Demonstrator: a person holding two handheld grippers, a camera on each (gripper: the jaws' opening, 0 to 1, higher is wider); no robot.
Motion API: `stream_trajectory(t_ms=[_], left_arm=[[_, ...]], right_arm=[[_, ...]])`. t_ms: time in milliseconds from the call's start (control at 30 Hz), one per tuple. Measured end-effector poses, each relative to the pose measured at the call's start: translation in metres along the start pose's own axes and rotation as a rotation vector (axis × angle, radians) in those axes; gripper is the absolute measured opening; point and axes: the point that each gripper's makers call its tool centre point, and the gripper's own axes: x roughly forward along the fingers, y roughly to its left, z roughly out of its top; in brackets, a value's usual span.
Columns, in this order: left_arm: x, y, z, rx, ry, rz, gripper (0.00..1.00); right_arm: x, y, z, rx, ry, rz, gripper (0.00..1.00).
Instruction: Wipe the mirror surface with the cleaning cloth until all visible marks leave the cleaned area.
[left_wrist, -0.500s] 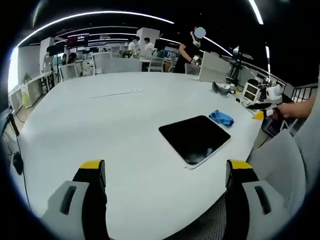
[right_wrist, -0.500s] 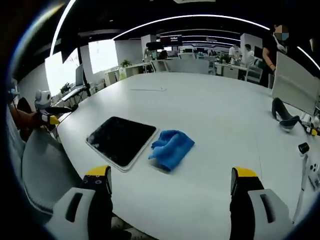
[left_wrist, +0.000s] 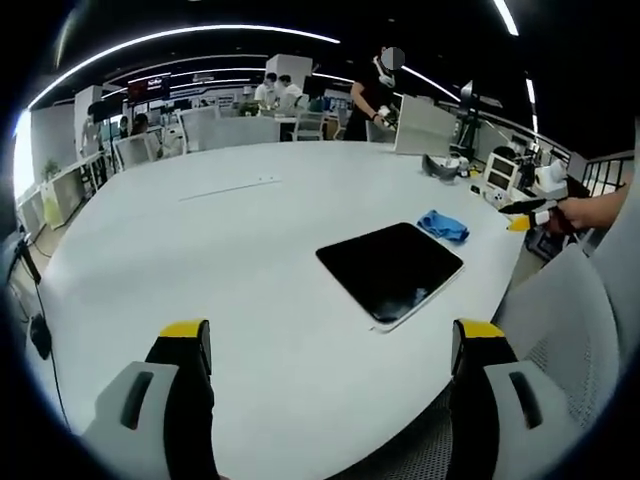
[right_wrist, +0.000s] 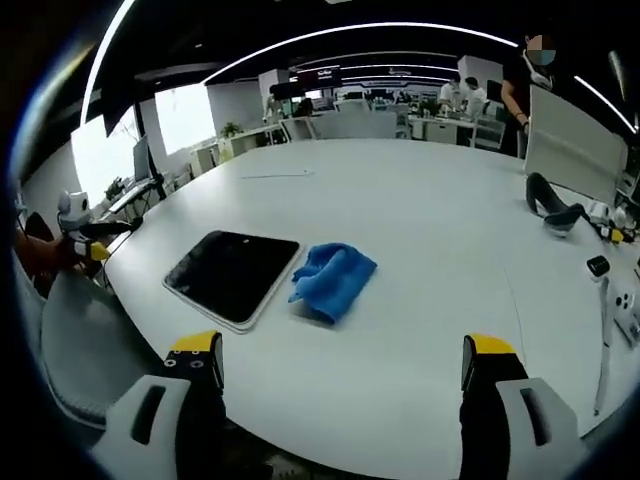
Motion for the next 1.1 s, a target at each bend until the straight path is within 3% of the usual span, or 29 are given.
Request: stream_trajectory(t_ms=[133,200,333,400,500,567,733,833,967,1033,1100], left_arm=[[-0.001,0.002,-0.001,-0.022,0.004,0.004,0.99],[-0.006,0.006,0.013,-0.035,-0.057,0.008,0.99],[-0.013,0.006,0.014,-0.043,-0.044,0.016,0.99],[-0.009,0.004,0.005,-0.006,-0.014,0.015,0.99],[-0.002,0.001,-0.006,-0.023,0.014,0.014,0.99],[-0.001,-0.001,0.002,0.021,-0.016,0.005,0.99],[0.000,-0.002,-0.004,0.040,0.026,-0.004,0.99],[-0.001,0.004,-0.001,0.005,0.016,0.001,0.99],[-0.001,0.009,-0.003,0.017,0.027,0.016,0.99],[-0.002,0.012,0.000,-0.025,0.008,0.044,0.99],[-0.001,0.007,-0.003,-0.029,0.012,0.023,0.99]], right_arm=[[0.001,-0.001,0.001,0.011,0.011,-0.016,0.98],[0.000,-0.001,0.004,0.019,0.012,-0.024,0.98],[-0.002,0.001,0.006,0.021,0.013,-0.024,0.98],[0.000,0.001,0.004,0.016,0.018,-0.021,0.98],[0.001,0.002,0.003,0.018,0.018,-0.021,0.98],[0.002,0.003,0.002,0.021,0.019,-0.021,0.98],[0.001,0.003,-0.001,0.028,0.029,-0.033,0.98],[0.002,0.001,-0.006,0.017,0.048,-0.033,0.98],[0.001,0.002,-0.008,0.031,0.056,-0.031,0.98],[0.001,0.003,-0.006,0.032,0.051,-0.030,0.98],[0.001,0.004,-0.005,0.037,0.047,-0.031,0.98]])
